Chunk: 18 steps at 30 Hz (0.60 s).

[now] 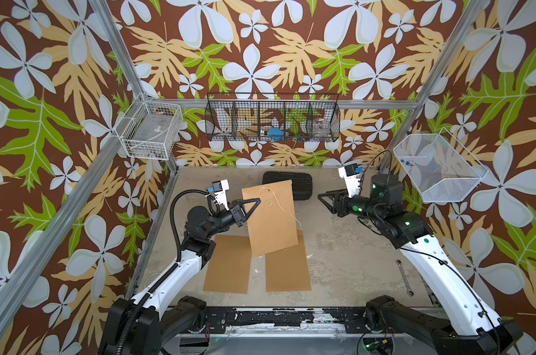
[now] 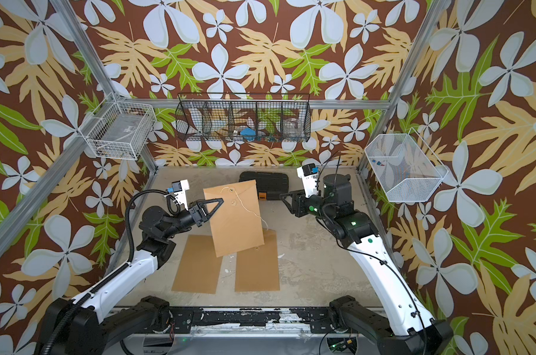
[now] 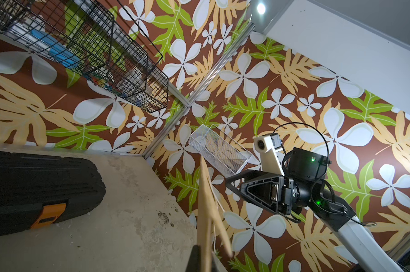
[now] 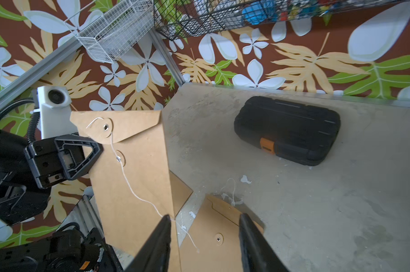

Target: Open the file bag

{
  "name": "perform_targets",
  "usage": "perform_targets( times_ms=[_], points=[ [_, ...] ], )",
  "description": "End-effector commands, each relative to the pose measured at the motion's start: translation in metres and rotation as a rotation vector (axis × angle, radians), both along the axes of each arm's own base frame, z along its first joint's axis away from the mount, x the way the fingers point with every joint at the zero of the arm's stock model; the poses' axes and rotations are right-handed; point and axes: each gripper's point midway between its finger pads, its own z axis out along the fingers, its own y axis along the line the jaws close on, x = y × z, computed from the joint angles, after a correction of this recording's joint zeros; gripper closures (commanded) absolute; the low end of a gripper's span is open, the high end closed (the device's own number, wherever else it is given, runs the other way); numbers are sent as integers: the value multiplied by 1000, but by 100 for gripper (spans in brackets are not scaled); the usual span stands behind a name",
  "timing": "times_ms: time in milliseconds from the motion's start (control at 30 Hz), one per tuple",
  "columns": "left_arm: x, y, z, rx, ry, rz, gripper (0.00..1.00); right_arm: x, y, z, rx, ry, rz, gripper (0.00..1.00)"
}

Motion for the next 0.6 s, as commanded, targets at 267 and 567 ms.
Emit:
perform_targets(
  times_ms=[267, 567],
  points=[
    [-16, -10, 15, -22, -80, -101, 100, -10, 17, -7, 99, 12, 156, 36],
    [-22, -24, 11, -15, -74, -139, 100, -14, 34, -21, 150, 43, 262, 33]
  ],
)
